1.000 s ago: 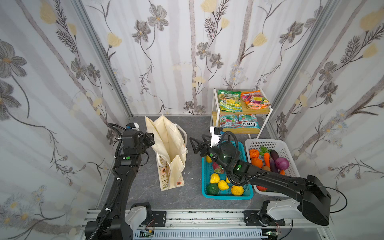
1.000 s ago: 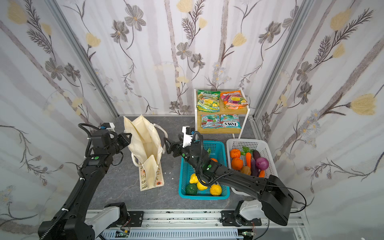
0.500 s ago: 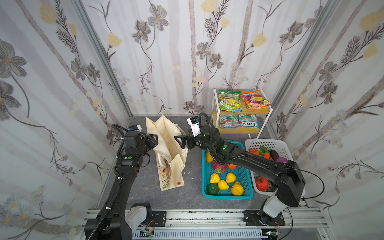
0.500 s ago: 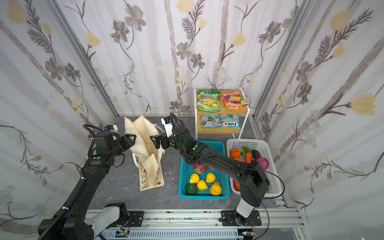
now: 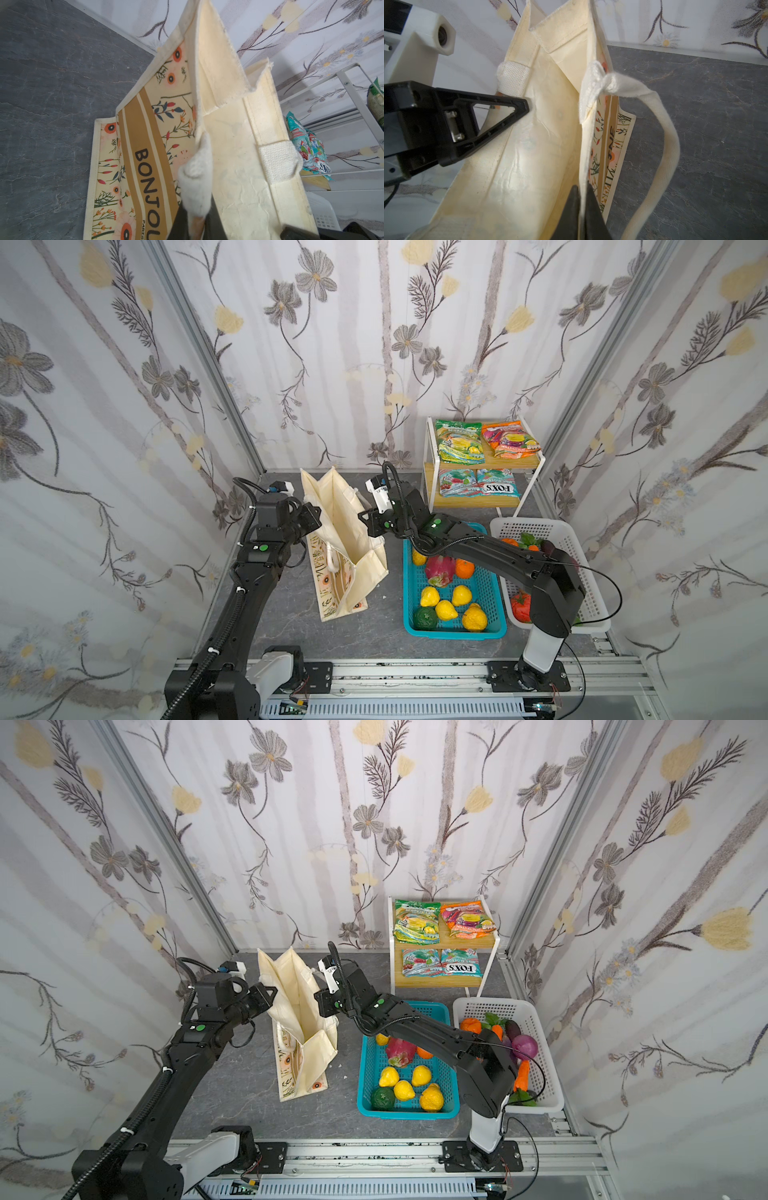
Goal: Place the food into the grocery bag and tie it
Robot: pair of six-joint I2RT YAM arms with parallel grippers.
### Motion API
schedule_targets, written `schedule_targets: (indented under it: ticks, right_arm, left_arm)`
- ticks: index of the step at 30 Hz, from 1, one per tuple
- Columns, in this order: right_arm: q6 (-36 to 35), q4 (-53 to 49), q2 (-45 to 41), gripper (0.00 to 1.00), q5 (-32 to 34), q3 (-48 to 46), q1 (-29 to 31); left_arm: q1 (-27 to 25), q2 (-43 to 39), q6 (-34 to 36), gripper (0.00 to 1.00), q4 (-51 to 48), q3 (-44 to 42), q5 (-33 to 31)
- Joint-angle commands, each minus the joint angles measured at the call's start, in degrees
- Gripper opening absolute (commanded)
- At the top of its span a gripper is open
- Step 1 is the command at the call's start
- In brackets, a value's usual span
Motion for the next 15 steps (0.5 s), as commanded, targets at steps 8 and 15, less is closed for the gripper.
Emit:
schedule_targets:
  ticks: [8,15]
  right_arm:
    - [-0.3,-1.4,-5.0,0.00,3.4,-2.8,-1.2]
    - [1.6,-6.2,-7.4,0.00,7.3,-4.3,-3.4]
  left_arm:
    - [0.5,0.5,4.0,0.00,-3.7,5.4,-9.9]
    - [0.7,0.7,10.1,0.00,-9.6,6.4,-12.7]
